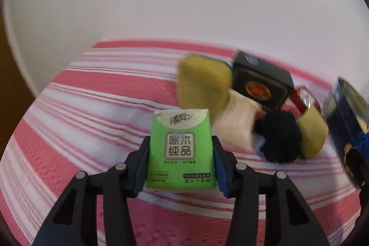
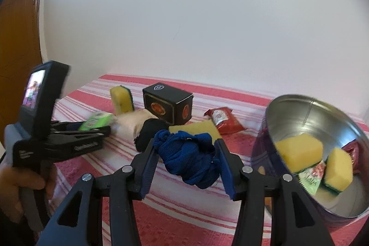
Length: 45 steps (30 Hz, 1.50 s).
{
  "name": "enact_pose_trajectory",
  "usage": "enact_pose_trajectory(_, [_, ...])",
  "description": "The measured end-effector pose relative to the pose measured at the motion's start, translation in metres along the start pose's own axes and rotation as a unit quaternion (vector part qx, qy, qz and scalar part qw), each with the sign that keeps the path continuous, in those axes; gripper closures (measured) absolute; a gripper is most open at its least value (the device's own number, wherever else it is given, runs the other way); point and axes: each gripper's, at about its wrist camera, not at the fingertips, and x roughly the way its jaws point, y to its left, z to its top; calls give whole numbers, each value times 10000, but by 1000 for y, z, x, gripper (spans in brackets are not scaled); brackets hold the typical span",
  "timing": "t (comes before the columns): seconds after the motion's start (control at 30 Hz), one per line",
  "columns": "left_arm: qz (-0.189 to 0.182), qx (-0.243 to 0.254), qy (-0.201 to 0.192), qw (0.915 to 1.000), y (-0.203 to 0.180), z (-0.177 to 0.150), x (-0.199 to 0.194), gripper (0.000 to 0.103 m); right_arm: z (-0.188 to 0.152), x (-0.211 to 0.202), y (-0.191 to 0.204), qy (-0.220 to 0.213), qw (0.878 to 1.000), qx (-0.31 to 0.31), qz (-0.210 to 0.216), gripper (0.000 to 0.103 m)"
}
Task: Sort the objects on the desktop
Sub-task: 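Grasp the green tissue pack with the left tool, then carry the blue cloth over the tin while the left tool carries the tissue pack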
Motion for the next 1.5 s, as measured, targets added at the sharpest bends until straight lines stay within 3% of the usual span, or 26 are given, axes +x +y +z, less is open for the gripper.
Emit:
enact_pose_trajectory(0.2, [135,-429,-472,9979,10,-8,-24,54,1,-7,5,-235,9993,-195,-213,51])
enact_pose_trajectory(0.53, [113,-209,-716,9972,-7,-20,-44,54,-2,-29,9,-748,9936,-504,-678,51])
enact_pose_trajectory(1.13, [-556,165,-801,9951,-69,-44,-72,54,-10,-54,-43,-815,9928,155,-869,51])
enact_pose_trajectory(1.5, [-1042,499,-1013,9881,-123,-45,-90,54,-22,-85,-107,-1036,9836,494,-1392,51])
